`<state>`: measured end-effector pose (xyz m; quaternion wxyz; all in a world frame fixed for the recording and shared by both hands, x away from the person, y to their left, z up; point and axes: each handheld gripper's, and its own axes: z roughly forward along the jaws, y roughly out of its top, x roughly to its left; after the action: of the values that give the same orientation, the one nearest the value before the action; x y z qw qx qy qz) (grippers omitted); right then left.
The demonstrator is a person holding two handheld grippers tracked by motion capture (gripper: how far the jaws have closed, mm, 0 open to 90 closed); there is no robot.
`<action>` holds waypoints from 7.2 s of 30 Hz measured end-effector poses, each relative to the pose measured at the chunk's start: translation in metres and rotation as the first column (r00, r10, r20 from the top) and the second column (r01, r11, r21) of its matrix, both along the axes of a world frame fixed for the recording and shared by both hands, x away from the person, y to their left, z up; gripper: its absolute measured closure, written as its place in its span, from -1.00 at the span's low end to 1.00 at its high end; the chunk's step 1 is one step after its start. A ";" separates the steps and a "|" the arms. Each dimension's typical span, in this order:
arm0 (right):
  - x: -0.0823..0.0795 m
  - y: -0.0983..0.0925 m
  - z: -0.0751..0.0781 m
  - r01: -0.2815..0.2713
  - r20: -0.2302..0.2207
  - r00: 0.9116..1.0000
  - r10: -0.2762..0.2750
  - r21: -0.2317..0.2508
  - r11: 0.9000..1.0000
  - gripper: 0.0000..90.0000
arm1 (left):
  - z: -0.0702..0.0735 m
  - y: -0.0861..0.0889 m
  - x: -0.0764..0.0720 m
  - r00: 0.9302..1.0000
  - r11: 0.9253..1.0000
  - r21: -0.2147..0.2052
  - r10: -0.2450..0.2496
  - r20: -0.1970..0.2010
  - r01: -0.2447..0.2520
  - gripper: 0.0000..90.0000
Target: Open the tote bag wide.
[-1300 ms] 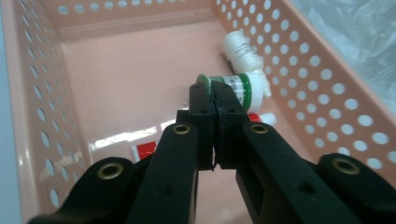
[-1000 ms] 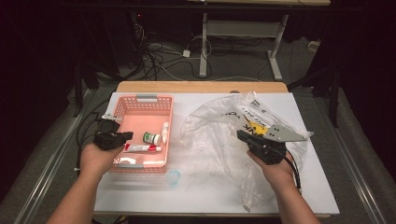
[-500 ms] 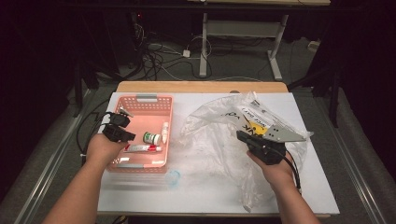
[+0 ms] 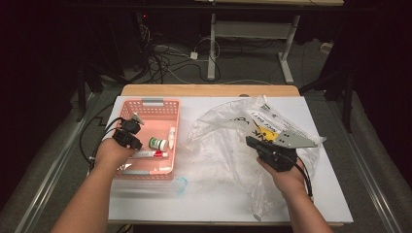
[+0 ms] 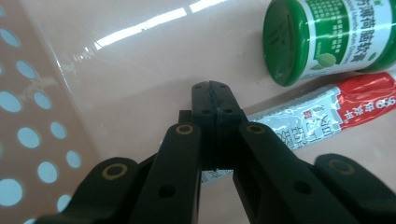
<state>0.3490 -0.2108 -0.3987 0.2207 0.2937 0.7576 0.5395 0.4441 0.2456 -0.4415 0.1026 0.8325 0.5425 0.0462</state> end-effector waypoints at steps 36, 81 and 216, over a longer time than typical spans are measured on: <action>-0.001 0.001 -0.003 -0.003 -0.010 1.000 0.003 -0.008 1.000 1.00 | 0.011 -0.007 -0.020 0.990 0.990 0.017 -0.138 -0.032 0.139 0.79; -0.001 0.001 -0.003 -0.006 -0.014 1.000 0.005 -0.005 1.000 1.00 | -0.003 -0.043 -0.018 0.918 0.924 0.038 -0.371 -0.141 0.379 0.09; -0.006 -0.006 0.001 0.011 0.006 1.000 -0.011 0.029 1.000 1.00 | 0.072 -0.041 -0.111 0.810 0.897 -0.301 -0.097 0.579 0.323 0.50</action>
<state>0.3434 -0.2167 -0.3973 0.2216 0.2994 0.7475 0.5500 0.3332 0.2044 -0.3692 0.4201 0.8026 0.3906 0.1638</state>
